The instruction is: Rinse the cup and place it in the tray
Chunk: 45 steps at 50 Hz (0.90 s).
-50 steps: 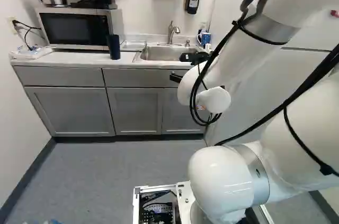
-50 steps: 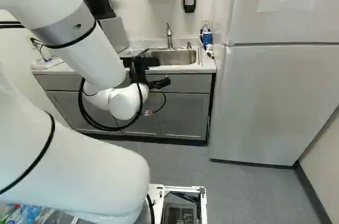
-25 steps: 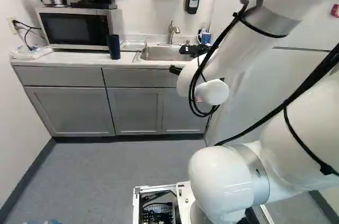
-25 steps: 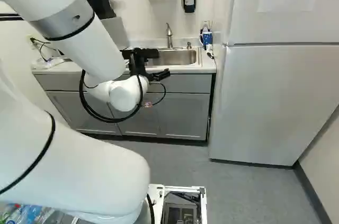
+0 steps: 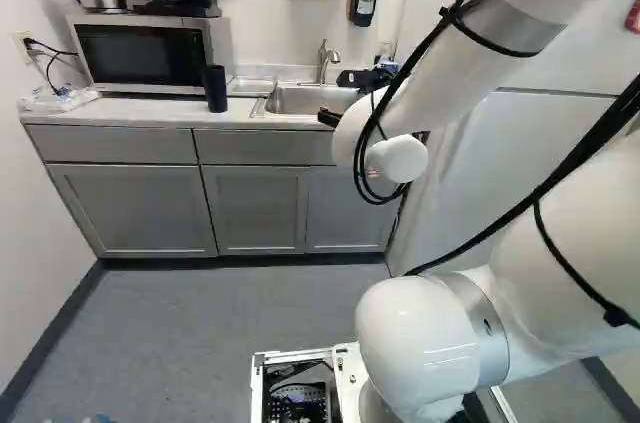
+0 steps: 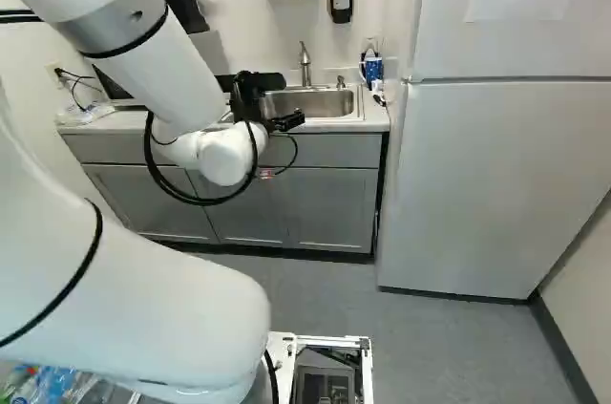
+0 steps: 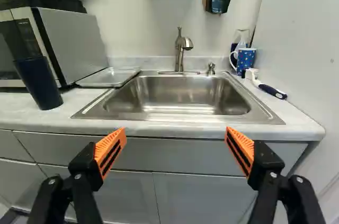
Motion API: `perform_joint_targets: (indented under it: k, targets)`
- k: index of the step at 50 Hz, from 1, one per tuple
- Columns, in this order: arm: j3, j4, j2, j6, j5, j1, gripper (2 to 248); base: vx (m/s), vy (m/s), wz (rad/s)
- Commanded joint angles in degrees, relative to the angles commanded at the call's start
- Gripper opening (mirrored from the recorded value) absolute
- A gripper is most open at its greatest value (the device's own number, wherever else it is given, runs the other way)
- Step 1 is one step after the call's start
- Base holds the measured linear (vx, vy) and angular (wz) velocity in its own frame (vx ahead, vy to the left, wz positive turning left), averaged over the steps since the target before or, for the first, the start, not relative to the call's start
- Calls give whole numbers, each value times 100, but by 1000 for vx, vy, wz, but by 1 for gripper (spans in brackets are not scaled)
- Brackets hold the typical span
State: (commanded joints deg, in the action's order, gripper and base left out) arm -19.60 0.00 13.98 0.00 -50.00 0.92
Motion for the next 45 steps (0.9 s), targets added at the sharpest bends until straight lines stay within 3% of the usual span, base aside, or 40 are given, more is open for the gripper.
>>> perform_joint_targets:
  k: [45]
  targets:
    - [-608,0,-26,0,0,122,247,0,0,0]
